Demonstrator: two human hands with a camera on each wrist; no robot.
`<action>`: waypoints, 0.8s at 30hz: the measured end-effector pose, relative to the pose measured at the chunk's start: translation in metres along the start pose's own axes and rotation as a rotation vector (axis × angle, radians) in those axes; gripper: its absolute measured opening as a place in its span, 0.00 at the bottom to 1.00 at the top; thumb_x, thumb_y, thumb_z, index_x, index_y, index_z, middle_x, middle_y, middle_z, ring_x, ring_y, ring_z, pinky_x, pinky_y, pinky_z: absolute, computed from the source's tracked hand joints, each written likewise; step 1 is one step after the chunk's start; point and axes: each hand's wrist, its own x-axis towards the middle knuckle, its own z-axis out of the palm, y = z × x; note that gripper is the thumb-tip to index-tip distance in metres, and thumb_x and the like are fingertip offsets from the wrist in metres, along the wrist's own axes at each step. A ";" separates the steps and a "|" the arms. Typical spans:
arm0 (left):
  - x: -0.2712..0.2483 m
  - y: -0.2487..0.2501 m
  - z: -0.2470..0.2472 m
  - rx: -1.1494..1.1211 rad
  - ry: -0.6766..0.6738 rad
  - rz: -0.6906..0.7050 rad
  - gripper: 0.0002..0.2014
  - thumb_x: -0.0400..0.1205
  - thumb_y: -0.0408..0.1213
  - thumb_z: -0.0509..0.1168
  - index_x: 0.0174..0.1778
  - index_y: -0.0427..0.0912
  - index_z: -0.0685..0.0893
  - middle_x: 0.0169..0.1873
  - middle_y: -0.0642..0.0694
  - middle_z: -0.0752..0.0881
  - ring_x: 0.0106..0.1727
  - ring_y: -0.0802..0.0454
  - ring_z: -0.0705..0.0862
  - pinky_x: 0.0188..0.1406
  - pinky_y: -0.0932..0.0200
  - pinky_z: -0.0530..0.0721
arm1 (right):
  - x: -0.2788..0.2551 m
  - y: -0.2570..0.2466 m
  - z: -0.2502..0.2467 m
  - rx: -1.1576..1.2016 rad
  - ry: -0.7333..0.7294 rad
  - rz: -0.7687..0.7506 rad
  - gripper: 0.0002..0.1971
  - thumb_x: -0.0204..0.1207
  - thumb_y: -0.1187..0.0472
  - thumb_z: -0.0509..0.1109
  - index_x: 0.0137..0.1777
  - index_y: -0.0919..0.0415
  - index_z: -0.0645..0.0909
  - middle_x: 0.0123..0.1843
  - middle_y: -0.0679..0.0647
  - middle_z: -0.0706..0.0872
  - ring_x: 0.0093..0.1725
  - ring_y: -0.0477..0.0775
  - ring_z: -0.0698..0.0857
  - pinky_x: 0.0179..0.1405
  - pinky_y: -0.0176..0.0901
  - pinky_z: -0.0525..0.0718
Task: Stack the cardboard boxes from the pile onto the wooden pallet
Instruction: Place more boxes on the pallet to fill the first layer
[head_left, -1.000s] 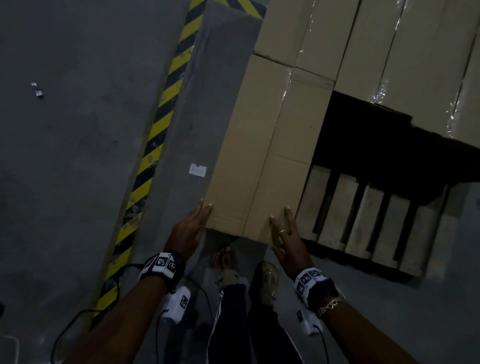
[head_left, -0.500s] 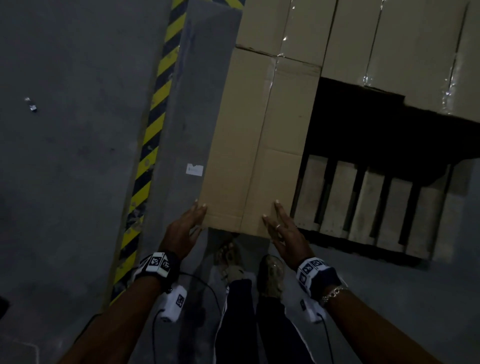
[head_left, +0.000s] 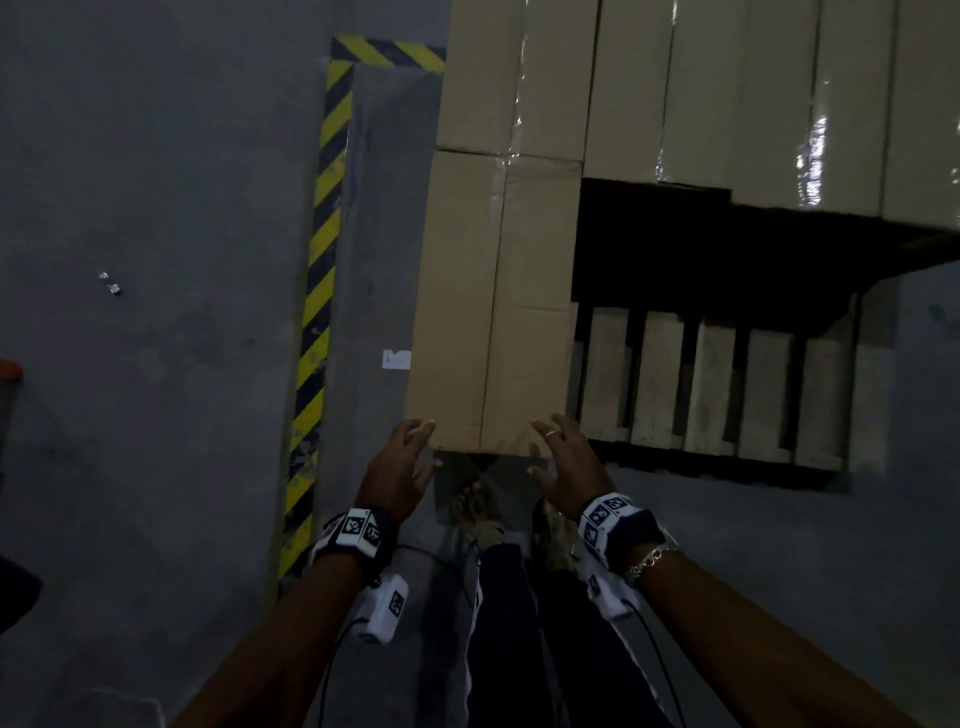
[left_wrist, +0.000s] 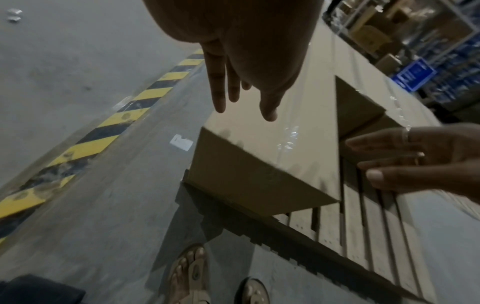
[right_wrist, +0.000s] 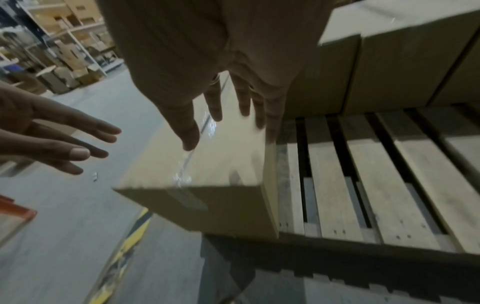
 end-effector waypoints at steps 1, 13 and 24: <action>-0.001 0.006 -0.005 0.003 -0.018 0.010 0.28 0.83 0.38 0.72 0.80 0.42 0.74 0.72 0.38 0.77 0.61 0.35 0.84 0.48 0.44 0.88 | -0.004 -0.003 -0.006 0.019 0.002 0.021 0.33 0.82 0.57 0.72 0.85 0.56 0.65 0.86 0.60 0.64 0.84 0.64 0.65 0.80 0.55 0.70; 0.011 0.101 -0.062 0.009 -0.153 0.126 0.28 0.84 0.40 0.71 0.80 0.42 0.73 0.64 0.41 0.81 0.55 0.44 0.87 0.48 0.56 0.82 | -0.080 -0.014 -0.075 0.107 0.151 0.129 0.30 0.81 0.54 0.73 0.81 0.56 0.71 0.77 0.57 0.74 0.75 0.62 0.74 0.73 0.53 0.76; -0.058 0.284 -0.069 -0.025 -0.320 0.330 0.28 0.85 0.51 0.68 0.79 0.43 0.72 0.67 0.43 0.81 0.60 0.44 0.87 0.55 0.53 0.85 | -0.221 -0.021 -0.166 0.224 0.363 0.312 0.30 0.81 0.51 0.73 0.81 0.57 0.71 0.77 0.57 0.73 0.76 0.61 0.73 0.71 0.50 0.76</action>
